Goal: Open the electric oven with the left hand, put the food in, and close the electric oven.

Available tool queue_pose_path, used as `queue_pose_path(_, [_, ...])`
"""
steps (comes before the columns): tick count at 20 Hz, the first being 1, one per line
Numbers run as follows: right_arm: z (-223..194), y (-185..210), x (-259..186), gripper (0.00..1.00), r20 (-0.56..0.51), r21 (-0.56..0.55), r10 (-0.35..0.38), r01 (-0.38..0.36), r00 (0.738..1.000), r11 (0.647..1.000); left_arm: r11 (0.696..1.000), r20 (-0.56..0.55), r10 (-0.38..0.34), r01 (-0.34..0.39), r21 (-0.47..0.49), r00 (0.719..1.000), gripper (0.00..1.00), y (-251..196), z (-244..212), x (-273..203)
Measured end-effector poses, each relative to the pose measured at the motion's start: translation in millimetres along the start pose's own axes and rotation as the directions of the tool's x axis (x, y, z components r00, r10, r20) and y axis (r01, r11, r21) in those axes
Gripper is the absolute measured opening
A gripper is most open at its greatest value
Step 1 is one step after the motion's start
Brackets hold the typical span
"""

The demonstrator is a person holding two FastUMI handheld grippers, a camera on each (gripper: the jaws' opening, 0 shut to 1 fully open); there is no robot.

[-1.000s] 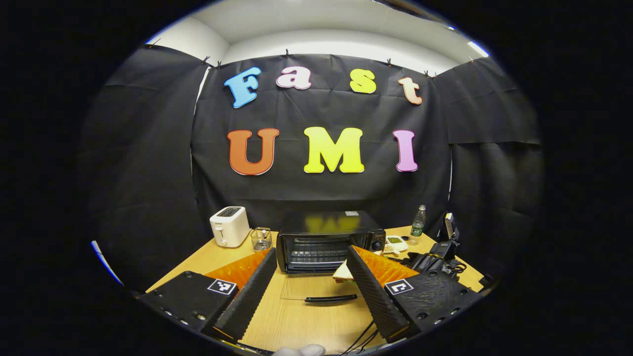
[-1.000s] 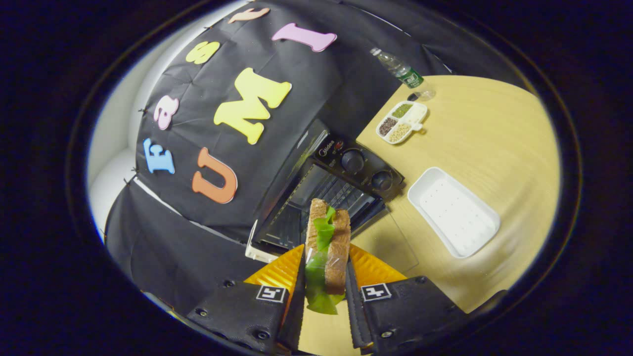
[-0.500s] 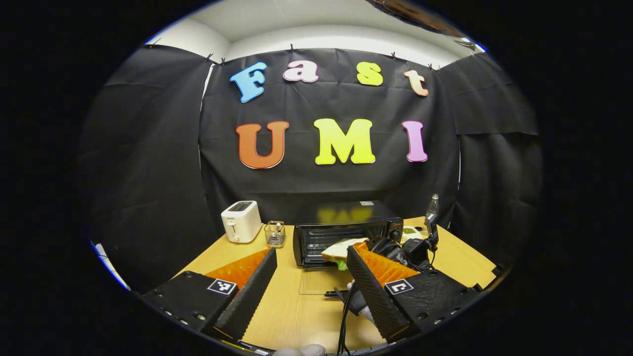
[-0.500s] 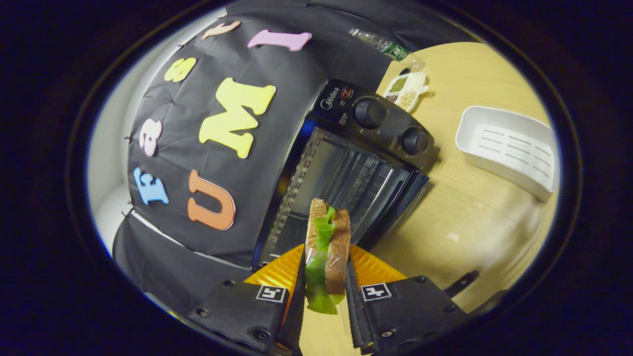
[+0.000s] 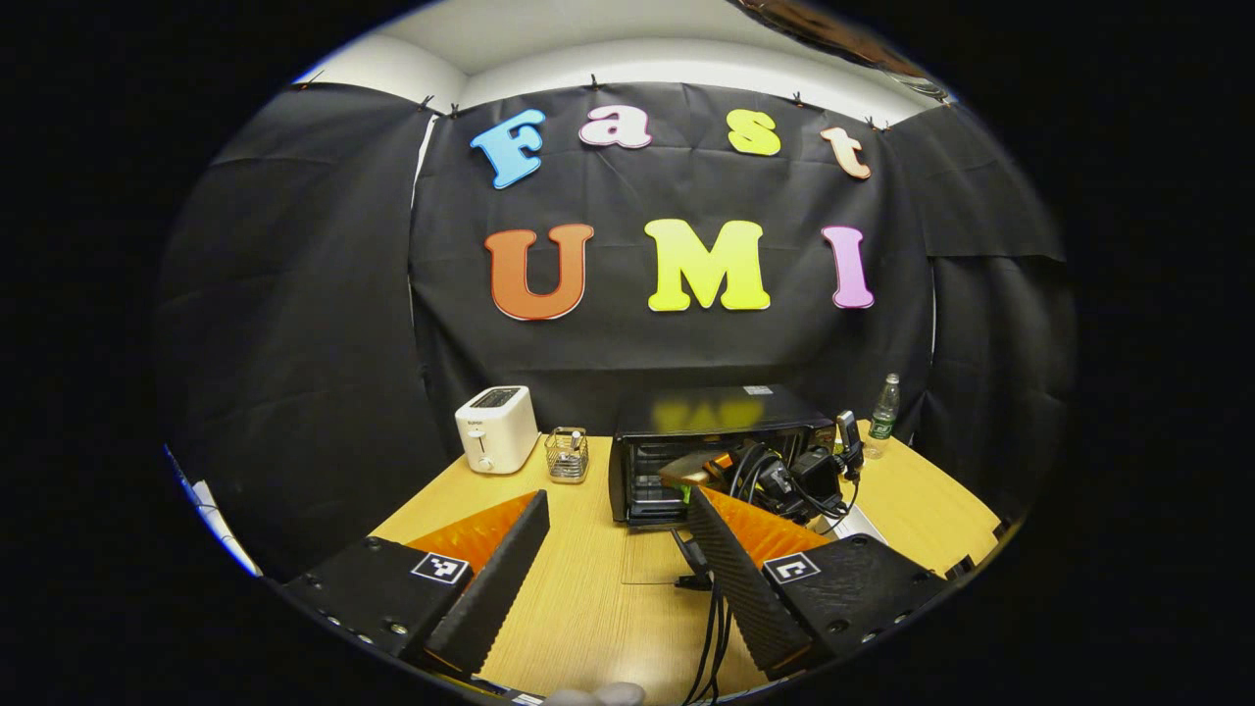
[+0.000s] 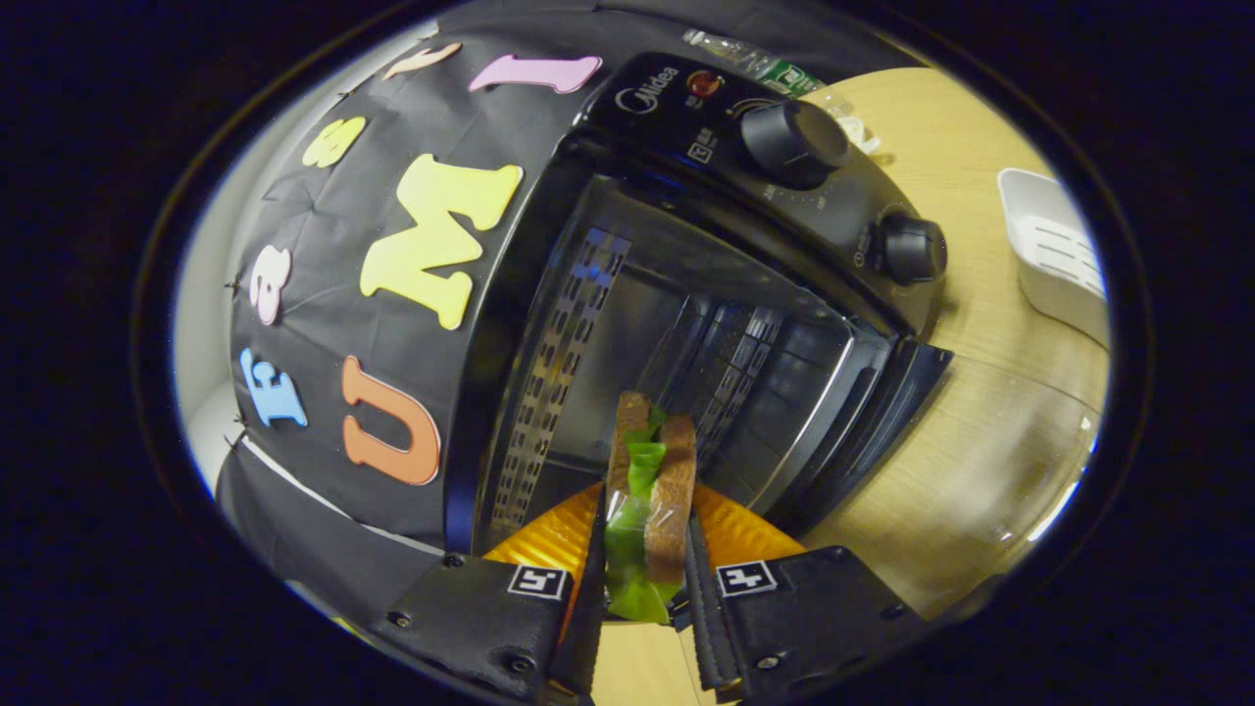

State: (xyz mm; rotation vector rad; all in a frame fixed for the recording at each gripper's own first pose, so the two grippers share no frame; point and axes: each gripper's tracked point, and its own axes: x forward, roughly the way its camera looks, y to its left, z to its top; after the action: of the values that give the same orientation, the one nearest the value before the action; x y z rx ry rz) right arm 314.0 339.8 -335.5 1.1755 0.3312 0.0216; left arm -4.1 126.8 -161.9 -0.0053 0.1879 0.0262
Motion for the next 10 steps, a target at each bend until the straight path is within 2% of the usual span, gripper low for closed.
queue_pose_path(2, [-0.1, -7.4, 2.0, 0.36, -0.004, -0.071, -0.034, 0.033, 0.999, 0.997, 1.0, -0.006, 0.003, -0.003, -0.013, 1.0, 0.94, 1.1, -2.3, 2.1])
queue_pose_path(3, [2.9, -11.7, 1.9, 0.41, 0.005, -0.116, -0.056, 0.056, 0.998, 0.992, 1.0, -0.005, 0.003, -0.004, -0.014, 1.0, 0.94, 0.6, -0.8, 3.7])
queue_pose_path(4, [5.8, -15.4, 0.6, 0.41, 0.007, -0.169, -0.075, 0.075, 0.997, 0.983, 1.0, -0.006, 0.003, -0.003, -0.013, 1.0, 0.94, -0.3, -0.9, 5.2])
queue_pose_path(5, [9.7, -16.9, -0.9, 0.48, 0.014, -0.223, -0.09, 0.091, 0.996, 0.971, 1.0, -0.003, 0.002, -0.002, -0.013, 1.0, 0.94, -1.8, 0.1, 5.4])
queue_pose_path(6, [13.0, -19.5, -2.4, 0.53, 0.021, -0.287, -0.115, 0.116, 0.993, 0.951, 1.0, -0.004, 0.003, -0.003, -0.012, 1.0, 0.94, -2.6, 0.6, 5.6])
queue_pose_path(8, [22.2, -20.6, -7.3, 0.72, 0.058, -0.423, -0.149, 0.16, 0.987, 0.892, 1.0, -0.001, 0.001, -0.001, -0.014, 1.0, 0.93, -6.6, 1.7, 6.3])
queue_pose_path(9, [26.9, -20.9, -11.1, 0.87, 0.08, -0.495, -0.166, 0.184, 0.983, 0.849, 1.0, 0.003, 0.001, 0.0, -0.012, 1.0, 0.93, -7.8, 3.3, 6.9])
queue_pose_path(10, [35.8, -17.3, -19.3, 0.89, 0.098, -0.559, -0.158, 0.185, 0.983, 0.808, 1.0, 0.007, 0.0, 0.0, -0.011, 1.0, 0.94, -8.5, 5.3, 7.0])
